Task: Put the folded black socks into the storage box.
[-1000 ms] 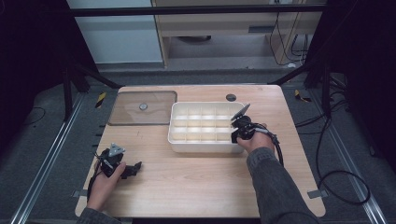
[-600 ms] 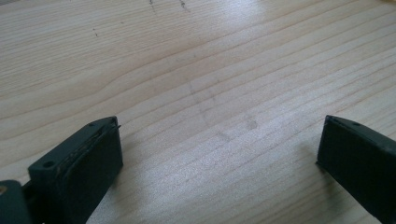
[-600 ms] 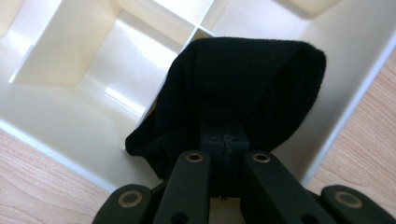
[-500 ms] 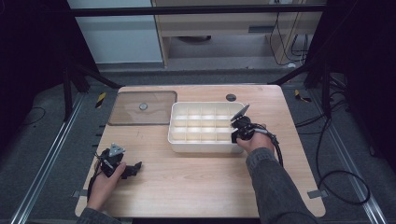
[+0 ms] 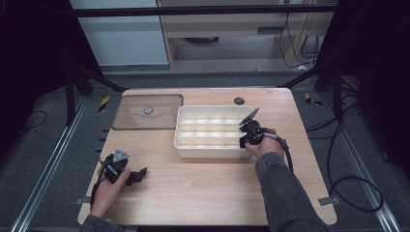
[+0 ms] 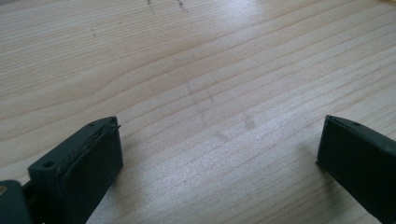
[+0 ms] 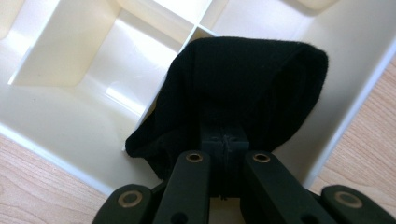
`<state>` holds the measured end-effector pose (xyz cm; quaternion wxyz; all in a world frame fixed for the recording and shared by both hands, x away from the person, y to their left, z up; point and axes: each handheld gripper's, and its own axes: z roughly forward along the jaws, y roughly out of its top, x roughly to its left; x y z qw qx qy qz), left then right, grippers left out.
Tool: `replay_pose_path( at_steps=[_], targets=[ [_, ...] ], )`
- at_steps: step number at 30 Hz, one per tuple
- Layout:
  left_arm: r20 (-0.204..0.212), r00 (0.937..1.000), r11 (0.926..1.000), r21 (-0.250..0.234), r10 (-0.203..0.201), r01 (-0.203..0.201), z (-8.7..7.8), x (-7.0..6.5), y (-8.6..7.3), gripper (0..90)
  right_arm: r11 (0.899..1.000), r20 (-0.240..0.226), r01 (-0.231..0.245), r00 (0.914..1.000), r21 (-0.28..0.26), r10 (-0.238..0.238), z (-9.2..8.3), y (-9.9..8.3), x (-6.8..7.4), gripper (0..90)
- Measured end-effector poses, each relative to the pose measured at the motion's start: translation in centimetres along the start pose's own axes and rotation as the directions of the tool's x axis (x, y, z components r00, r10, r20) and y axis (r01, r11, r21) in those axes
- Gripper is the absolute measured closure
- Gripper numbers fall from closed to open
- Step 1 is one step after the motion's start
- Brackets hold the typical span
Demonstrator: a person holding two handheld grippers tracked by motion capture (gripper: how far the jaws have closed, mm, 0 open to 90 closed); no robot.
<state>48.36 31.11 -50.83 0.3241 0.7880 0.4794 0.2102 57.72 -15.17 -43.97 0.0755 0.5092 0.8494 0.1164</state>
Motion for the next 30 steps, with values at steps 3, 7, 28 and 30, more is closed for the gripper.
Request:
replay_pose_path(
  at_steps=[3,7,28,30],
  targets=[
    [0.001,1.0,1.0,0.002,0.003,-0.003,0.0,0.0,0.0,0.0,1.0,-0.006,0.003,1.0,-0.003,-0.003,0.0,0.0,-0.1,90.0],
    [0.001,1.0,1.0,0.003,0.003,-0.003,0.0,0.0,0.0,0.0,1.0,-0.009,0.003,1.0,-0.012,-0.004,-0.2,-0.1,-0.2,90.0],
    [0.005,1.0,1.0,0.002,0.001,-0.001,0.0,0.0,0.0,0.0,0.995,-0.021,0.005,0.9997,-0.104,-0.008,-3.1,-0.9,-0.6,90.0],
    [0.005,1.0,1.0,0.002,0.001,-0.001,0.0,0.0,0.0,0.0,0.992,-0.027,0.005,0.9996,-0.125,-0.008,-3.6,-0.9,-0.6,90.0]
  ],
)
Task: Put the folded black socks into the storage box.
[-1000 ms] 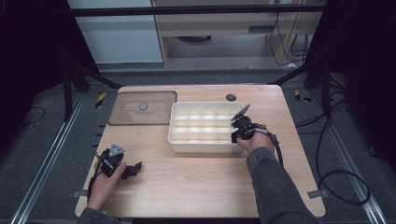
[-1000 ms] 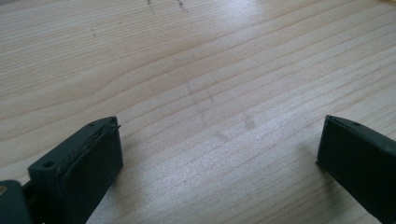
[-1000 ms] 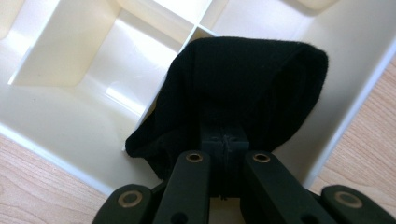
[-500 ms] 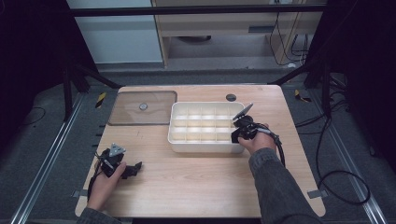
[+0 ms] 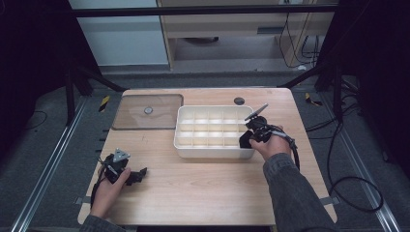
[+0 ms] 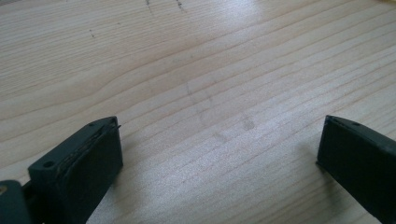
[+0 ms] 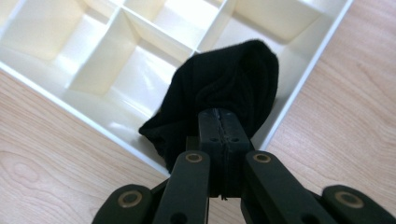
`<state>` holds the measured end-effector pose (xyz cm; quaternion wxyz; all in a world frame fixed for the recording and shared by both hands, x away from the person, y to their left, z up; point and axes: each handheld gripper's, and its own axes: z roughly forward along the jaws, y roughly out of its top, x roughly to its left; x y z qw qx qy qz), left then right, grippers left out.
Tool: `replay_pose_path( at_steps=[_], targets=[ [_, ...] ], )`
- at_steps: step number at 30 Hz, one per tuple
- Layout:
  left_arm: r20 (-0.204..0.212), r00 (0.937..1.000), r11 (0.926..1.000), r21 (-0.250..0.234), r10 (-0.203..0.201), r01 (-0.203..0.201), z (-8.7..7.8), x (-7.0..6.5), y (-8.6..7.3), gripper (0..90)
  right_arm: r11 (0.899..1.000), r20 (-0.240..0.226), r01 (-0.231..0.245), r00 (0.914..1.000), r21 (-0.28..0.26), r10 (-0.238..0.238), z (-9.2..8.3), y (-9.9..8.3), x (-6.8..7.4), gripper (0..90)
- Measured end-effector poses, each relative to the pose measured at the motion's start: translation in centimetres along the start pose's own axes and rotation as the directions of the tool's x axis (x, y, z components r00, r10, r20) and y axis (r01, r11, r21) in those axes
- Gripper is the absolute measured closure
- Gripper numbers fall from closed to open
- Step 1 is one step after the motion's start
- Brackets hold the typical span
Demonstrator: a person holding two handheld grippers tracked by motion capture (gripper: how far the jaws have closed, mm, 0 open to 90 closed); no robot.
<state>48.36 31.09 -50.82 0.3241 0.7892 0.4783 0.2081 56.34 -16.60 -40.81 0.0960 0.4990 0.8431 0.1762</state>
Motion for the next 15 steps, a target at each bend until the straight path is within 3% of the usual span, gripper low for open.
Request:
replay_pose_path(
  at_steps=[6,15],
  targets=[
    [0.0,1.0,1.0,0.0,0.0,0.0,0.0,0.0,0.0,0.0,0.998,-0.008,-0.011,0.9999,-0.064,0.011,-1.3,0.1,-0.3,90.0],
    [0.001,1.0,1.0,0.0,0.0,0.0,0.0,0.0,0.0,0.0,0.987,-0.019,-0.046,0.9989,-0.154,0.044,-2.5,-0.5,-1.3,90.0]
  ],
)
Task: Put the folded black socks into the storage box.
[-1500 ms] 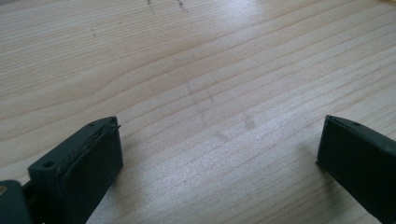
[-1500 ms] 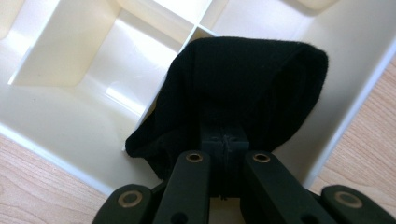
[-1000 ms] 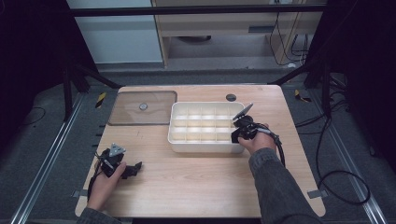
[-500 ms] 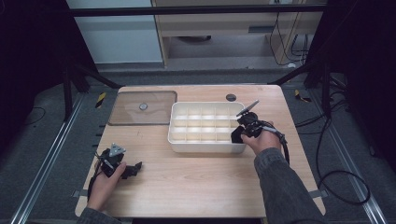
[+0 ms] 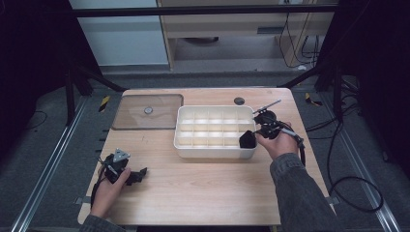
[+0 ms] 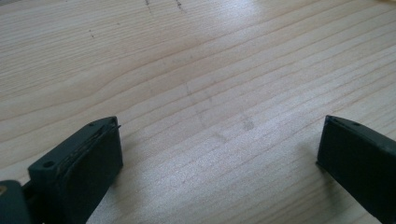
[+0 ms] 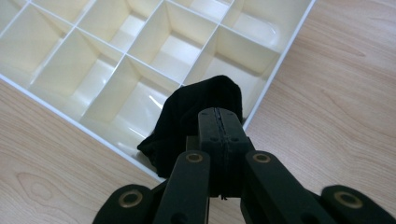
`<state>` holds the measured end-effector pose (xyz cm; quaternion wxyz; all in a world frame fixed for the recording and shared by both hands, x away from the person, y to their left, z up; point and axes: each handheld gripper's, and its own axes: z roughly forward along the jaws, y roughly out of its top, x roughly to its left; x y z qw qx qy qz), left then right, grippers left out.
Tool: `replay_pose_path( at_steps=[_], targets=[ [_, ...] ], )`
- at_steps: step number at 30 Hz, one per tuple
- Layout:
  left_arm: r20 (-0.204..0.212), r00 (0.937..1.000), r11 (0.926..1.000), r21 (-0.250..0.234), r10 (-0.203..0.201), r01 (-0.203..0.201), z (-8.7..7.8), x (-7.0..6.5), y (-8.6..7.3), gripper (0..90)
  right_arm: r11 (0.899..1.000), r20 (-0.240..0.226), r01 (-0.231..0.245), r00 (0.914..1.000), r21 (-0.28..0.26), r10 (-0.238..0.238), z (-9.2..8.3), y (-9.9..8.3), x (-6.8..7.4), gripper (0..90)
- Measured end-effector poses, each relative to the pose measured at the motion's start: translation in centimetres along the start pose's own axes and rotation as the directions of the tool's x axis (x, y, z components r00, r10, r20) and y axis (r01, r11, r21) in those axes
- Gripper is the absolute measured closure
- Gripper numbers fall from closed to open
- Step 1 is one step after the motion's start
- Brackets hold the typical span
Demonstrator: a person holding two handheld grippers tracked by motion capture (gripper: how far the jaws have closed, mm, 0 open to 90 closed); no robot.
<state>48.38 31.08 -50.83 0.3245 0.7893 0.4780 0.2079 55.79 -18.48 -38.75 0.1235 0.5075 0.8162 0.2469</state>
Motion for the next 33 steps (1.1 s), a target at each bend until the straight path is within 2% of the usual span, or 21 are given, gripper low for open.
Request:
replay_pose_path(
  at_steps=[11,24,33],
  targets=[
    [0.001,1.0,1.0,-0.002,0.0,0.0,0.0,-0.1,0.0,0.0,0.994,-0.026,-0.047,0.9986,-0.103,0.045,-1.7,-0.2,-1.0,90.0],
    [-0.001,1.0,1.0,-0.002,-0.002,0.002,0.0,-0.1,0.0,0.0,0.987,-0.053,-0.06,0.9972,-0.148,0.052,-2.9,-0.7,-1.1,90.0],
    [-0.001,1.0,1.0,-0.002,-0.001,0.001,0.0,-0.1,0.0,0.0,0.985,-0.058,-0.047,0.9976,-0.163,0.038,-3.5,-0.5,-0.9,90.0]
  ],
)
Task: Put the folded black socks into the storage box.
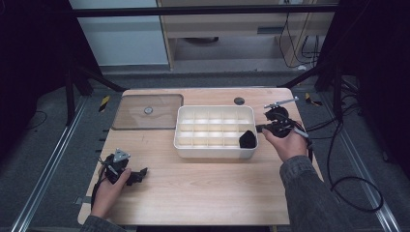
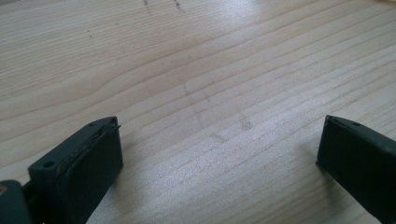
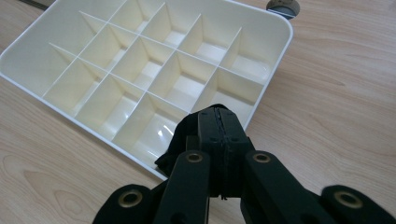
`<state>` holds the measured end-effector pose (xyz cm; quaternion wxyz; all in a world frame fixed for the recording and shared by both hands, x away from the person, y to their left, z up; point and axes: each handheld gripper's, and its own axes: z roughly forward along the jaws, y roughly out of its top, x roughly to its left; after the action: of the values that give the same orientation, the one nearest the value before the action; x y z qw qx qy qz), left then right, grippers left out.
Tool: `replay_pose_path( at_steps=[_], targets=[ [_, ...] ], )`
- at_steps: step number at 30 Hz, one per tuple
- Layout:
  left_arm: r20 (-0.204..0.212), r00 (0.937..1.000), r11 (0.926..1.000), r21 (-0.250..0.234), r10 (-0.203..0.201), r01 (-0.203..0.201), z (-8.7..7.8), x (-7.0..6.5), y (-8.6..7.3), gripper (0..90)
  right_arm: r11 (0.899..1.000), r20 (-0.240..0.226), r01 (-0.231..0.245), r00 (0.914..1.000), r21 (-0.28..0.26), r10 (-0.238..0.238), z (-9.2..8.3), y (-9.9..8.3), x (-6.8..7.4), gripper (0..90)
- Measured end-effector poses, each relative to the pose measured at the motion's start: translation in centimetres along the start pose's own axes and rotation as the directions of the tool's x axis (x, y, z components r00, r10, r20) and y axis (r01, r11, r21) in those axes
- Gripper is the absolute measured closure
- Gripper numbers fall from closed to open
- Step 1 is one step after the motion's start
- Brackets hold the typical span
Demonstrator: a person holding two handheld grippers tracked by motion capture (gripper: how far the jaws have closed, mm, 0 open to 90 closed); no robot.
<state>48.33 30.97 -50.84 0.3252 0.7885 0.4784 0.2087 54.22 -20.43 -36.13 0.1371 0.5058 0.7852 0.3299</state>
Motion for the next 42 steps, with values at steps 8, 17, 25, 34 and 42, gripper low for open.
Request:
replay_pose_path(
  at_steps=[8,17,25,34,42],
  targets=[
    [0.0,1.0,1.0,0.0,0.0,0.0,0.0,0.0,0.0,0.0,1.0,-0.007,0.008,0.9999,-0.019,-0.008,-0.6,0.0,0.4,90.0],
    [0.002,1.0,1.0,0.002,0.002,-0.002,0.0,-0.1,0.0,0.0,0.999,-0.01,0.004,0.9999,-0.05,-0.004,-1.3,-0.6,0.3,90.0],
    [0.002,1.0,1.0,0.004,0.005,-0.005,0.0,-0.1,0.1,0.0,0.998,-0.015,0.005,0.9999,-0.067,-0.006,-1.9,-1.0,0.3,81.7],
    [0.006,1.0,1.0,-0.003,0.004,-0.004,0.1,-0.2,0.1,0.0,0.997,-0.021,-0.023,0.9995,-0.077,0.022,-2.4,-1.8,0.8,43.2],
    [0.007,1.0,1.0,-0.001,0.005,-0.005,0.1,-0.2,0.1,0.0,0.995,0.005,-0.008,0.9999,-0.102,0.009,-2.5,-2.3,1.2,16.3]
  ],
)
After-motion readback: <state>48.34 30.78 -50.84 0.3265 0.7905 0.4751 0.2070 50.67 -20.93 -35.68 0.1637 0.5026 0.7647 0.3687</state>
